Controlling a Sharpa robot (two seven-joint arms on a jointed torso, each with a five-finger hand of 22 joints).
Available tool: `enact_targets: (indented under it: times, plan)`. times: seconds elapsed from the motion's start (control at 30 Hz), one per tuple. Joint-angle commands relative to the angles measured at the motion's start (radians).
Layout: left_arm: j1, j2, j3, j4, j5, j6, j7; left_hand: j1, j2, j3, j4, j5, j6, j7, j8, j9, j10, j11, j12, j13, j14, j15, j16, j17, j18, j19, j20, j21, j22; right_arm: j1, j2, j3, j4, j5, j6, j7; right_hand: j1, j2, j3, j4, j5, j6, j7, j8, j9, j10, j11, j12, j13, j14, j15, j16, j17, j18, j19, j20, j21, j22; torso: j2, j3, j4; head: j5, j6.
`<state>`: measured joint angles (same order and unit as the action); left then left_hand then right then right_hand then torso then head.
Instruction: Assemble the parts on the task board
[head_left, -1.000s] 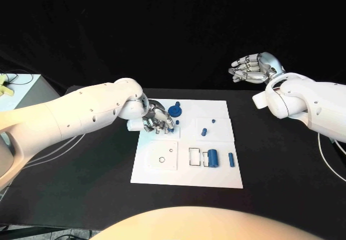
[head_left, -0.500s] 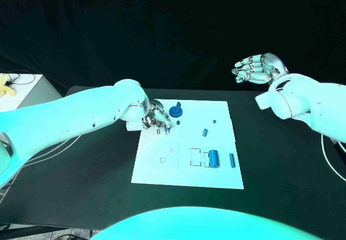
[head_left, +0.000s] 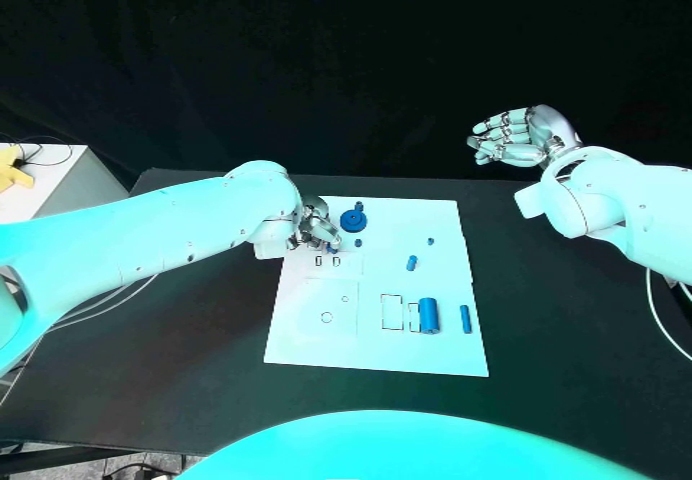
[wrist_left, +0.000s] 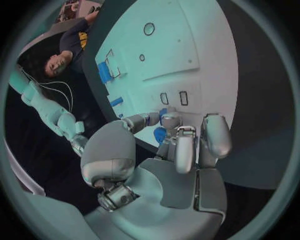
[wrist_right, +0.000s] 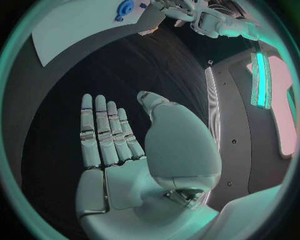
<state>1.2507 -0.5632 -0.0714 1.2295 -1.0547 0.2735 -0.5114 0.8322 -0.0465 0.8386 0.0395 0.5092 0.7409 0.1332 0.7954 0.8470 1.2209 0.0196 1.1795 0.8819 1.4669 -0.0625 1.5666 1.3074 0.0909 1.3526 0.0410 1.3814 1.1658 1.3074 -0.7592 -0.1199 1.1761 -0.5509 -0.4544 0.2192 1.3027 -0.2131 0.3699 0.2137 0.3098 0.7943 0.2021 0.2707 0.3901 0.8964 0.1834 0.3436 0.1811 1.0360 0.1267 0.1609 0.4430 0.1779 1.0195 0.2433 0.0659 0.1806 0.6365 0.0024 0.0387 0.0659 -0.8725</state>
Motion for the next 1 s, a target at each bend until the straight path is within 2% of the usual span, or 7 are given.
enact_targets:
  times: [0.03, 0.17, 0.6, 0.73, 1.0]
  plan:
    - [-0.010, -0.002, -0.001, 0.008, -0.036, -0.025, 0.005, 0.000, 0.010, 0.146, -0.152, 0.008, 0.083, -0.073, 0.008, 0.001, 0.038, -0.033, 0.004, 0.001, 0.104, -0.007, 0.004, 0.263, -0.008, 0.008, 0.001, 0.005, 0.002, -0.001, 0.000, 0.000, -0.004, 0.000, 0.005, 0.014, -0.009, -0.002, -0.002, -0.002, 0.004, -0.006, 0.045, -0.005, -0.001, 0.004, 0.001, -0.004, -0.001, -0.003, 0.006, -0.003, -0.002, 0.006, -0.007, -0.002, -0.002, -0.001, -0.002, 0.0009, -0.0001, 0.002, 0.000]
    - [-0.023, -0.005, -0.001, 0.015, -0.037, -0.040, 0.005, -0.001, 0.010, 0.146, -0.152, 0.010, 0.084, -0.073, 0.009, 0.001, 0.041, -0.034, 0.007, 0.005, 0.104, -0.007, 0.004, 0.263, -0.008, 0.009, 0.000, 0.007, 0.004, -0.004, 0.003, 0.000, -0.016, 0.001, 0.001, 0.025, -0.008, -0.002, -0.002, -0.003, 0.006, -0.006, 0.045, -0.005, -0.001, 0.005, 0.001, -0.004, -0.002, -0.002, 0.006, -0.004, -0.002, 0.006, -0.007, -0.002, -0.002, -0.002, -0.003, 0.0008, 0.0014, 0.002, 0.000]
    - [-0.051, -0.026, -0.001, 0.059, -0.037, -0.077, 0.005, -0.004, 0.010, 0.148, -0.155, 0.017, 0.088, -0.076, 0.012, 0.001, 0.049, -0.036, 0.014, 0.015, 0.104, -0.009, 0.004, 0.263, -0.009, 0.013, -0.001, 0.010, 0.010, -0.010, 0.009, 0.000, -0.047, 0.003, 0.000, 0.038, -0.007, -0.001, -0.001, -0.004, 0.008, -0.005, 0.045, -0.004, -0.002, 0.005, 0.000, -0.003, -0.005, -0.001, 0.006, -0.005, -0.004, 0.006, -0.007, -0.002, -0.001, -0.004, -0.013, 0.0071, 0.0074, -0.003, 0.000]
    - [-0.055, -0.030, -0.001, 0.064, -0.038, -0.085, 0.005, -0.005, 0.010, 0.148, -0.155, 0.017, 0.088, -0.076, 0.012, 0.001, 0.051, -0.037, 0.016, 0.018, 0.104, -0.009, 0.004, 0.263, -0.010, 0.015, -0.002, 0.011, 0.012, -0.011, 0.009, 0.000, -0.050, 0.003, 0.001, 0.038, -0.007, -0.001, -0.001, -0.004, 0.008, -0.005, 0.045, -0.004, -0.002, 0.005, 0.000, -0.003, -0.005, -0.001, 0.006, -0.005, -0.004, 0.006, -0.007, -0.002, -0.001, -0.004, -0.014, 0.0082, 0.0066, -0.004, 0.000]
    - [-0.057, -0.031, -0.001, 0.066, -0.038, -0.088, 0.005, -0.006, 0.010, 0.148, -0.156, 0.019, 0.090, -0.077, 0.013, 0.001, 0.054, -0.037, 0.019, 0.022, 0.104, -0.010, 0.004, 0.263, -0.010, 0.015, -0.002, 0.011, 0.012, -0.012, 0.008, 0.000, -0.053, 0.003, 0.003, 0.038, -0.007, -0.001, -0.001, -0.004, 0.008, -0.005, 0.045, -0.004, -0.002, 0.005, 0.000, -0.003, -0.005, -0.001, 0.006, -0.005, -0.004, 0.006, -0.007, -0.002, -0.001, -0.004, -0.012, 0.0073, 0.0070, -0.004, 0.000]
